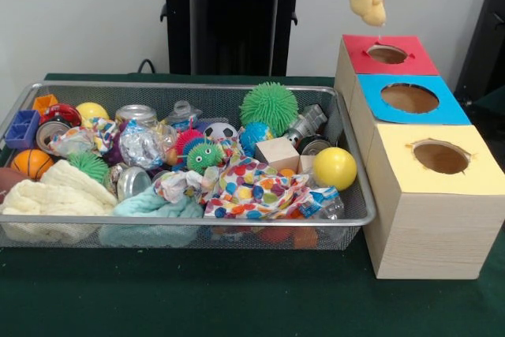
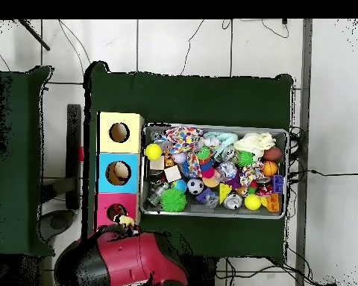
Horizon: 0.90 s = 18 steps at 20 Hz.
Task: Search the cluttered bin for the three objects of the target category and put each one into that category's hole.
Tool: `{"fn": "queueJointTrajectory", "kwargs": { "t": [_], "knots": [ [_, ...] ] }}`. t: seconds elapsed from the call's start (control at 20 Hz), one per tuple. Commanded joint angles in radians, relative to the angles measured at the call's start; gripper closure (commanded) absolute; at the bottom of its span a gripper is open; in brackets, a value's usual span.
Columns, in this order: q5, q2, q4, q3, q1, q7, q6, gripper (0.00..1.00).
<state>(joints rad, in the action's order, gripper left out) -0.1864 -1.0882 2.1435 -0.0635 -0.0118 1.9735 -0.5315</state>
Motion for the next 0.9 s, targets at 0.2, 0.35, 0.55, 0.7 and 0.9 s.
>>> {"fn": "queueJointTrajectory", "kwargs": {
  "t": [0.2, 0.35, 0.55, 0.7, 0.9],
  "knots": [
    [0.005, 0.126, -0.01, 0.089, -0.034, 0.235, 0.104, 1.0],
    [0.015, 0.14, -0.01, 0.097, -0.04, 0.226, 0.118, 1.0],
    [0.032, 0.147, -0.01, 0.109, -0.059, 0.228, 0.119, 1.0],
    [0.05, 0.167, -0.006, 0.117, -0.086, 0.25, 0.142, 1.0],
    [0.073, 0.196, -0.005, 0.126, -0.11, 0.263, 0.181, 1.0]
  ]
}}
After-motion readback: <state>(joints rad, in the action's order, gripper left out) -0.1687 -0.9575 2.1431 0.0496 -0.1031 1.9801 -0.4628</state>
